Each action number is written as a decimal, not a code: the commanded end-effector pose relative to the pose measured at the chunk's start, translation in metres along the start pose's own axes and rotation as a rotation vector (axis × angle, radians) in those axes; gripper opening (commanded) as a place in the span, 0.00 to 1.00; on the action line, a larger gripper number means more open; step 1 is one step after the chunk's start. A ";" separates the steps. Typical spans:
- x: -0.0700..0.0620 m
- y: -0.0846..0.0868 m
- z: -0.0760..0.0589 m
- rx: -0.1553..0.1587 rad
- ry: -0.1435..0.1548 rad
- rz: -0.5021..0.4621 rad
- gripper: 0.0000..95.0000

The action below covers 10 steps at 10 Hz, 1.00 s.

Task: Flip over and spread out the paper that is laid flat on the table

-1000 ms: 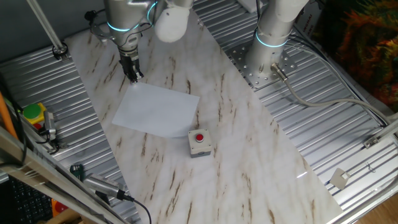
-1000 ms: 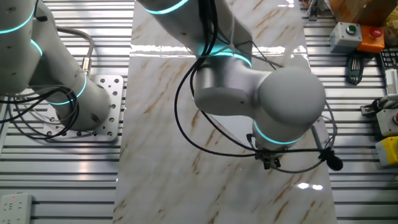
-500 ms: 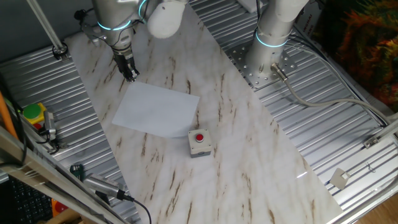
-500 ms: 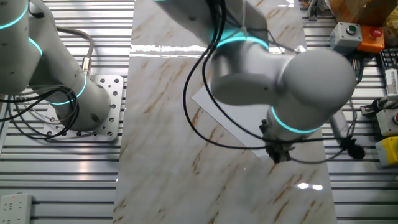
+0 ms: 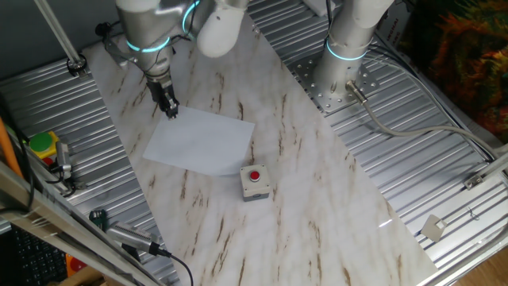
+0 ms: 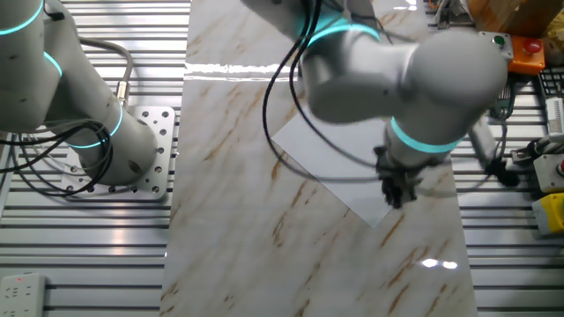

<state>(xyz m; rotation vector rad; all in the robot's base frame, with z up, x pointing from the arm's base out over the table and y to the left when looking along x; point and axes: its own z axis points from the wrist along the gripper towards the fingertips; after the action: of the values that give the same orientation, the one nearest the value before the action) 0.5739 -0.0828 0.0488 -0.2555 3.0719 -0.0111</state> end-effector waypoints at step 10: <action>-0.006 0.105 -0.027 0.014 -0.024 0.148 0.20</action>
<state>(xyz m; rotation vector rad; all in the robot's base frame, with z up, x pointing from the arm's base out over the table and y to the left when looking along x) 0.5624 0.0198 0.0750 -0.0440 3.0661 -0.0287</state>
